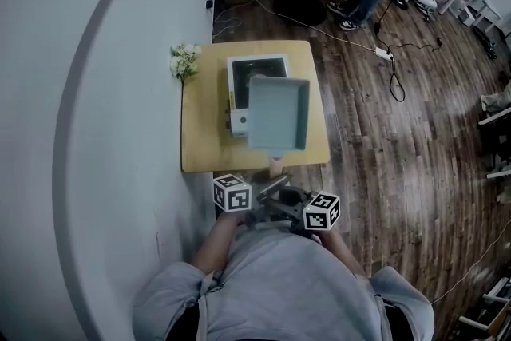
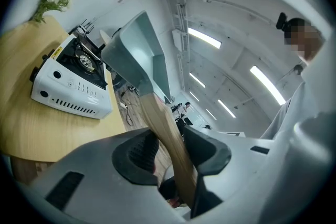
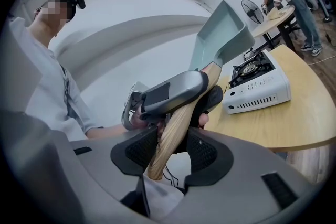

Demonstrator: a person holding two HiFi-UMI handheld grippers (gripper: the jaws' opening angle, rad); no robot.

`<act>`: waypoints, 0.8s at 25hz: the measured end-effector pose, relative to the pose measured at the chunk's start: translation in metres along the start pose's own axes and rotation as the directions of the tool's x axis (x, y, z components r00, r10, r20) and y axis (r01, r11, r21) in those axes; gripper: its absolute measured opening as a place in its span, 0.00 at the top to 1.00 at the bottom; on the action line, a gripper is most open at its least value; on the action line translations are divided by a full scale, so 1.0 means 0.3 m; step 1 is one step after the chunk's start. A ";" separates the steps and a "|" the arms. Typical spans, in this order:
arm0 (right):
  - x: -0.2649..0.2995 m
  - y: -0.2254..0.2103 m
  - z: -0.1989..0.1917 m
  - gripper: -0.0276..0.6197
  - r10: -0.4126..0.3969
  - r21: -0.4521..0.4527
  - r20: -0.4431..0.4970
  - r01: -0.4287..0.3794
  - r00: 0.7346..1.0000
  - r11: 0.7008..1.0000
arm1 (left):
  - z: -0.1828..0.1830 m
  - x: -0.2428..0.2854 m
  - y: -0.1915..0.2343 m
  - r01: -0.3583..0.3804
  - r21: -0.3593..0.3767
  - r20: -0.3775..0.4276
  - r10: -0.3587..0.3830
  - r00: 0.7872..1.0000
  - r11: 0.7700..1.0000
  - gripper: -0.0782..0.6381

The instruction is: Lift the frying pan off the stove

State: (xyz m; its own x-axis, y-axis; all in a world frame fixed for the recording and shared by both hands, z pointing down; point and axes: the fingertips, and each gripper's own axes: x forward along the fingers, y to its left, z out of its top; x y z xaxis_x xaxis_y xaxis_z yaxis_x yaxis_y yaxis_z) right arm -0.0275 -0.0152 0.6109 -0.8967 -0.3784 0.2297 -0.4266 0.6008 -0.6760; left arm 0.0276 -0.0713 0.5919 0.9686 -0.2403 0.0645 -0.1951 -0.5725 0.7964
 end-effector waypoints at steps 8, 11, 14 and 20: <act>-0.069 -0.029 0.100 0.70 -0.021 -0.022 0.045 0.022 0.999 1.000 | 0.071 0.092 -0.044 0.032 0.030 -0.005 -0.032 0.999 0.999 0.69; -0.090 -0.032 0.136 0.70 -0.011 -0.037 0.048 0.013 0.999 0.999 | 0.102 0.116 -0.058 0.039 0.030 0.013 -0.040 0.999 0.999 0.68; -0.097 -0.043 0.155 0.70 -0.004 -0.041 0.050 0.006 0.999 0.999 | 0.118 0.132 -0.054 0.036 0.028 0.022 -0.037 0.999 0.999 0.68; -0.095 -0.069 0.186 0.70 0.014 -0.049 0.046 -0.012 0.999 0.999 | 0.154 0.149 -0.036 0.021 0.037 0.043 -0.023 0.999 0.999 0.68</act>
State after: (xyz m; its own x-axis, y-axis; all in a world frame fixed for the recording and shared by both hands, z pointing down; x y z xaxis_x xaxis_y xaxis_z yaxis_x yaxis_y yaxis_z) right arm 0.0134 -0.0561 0.5793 -0.8963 -0.4020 0.1872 -0.4210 0.6389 -0.6438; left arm 0.0659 -0.1120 0.5585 0.9652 -0.2608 0.0203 -0.1801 -0.6062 0.7746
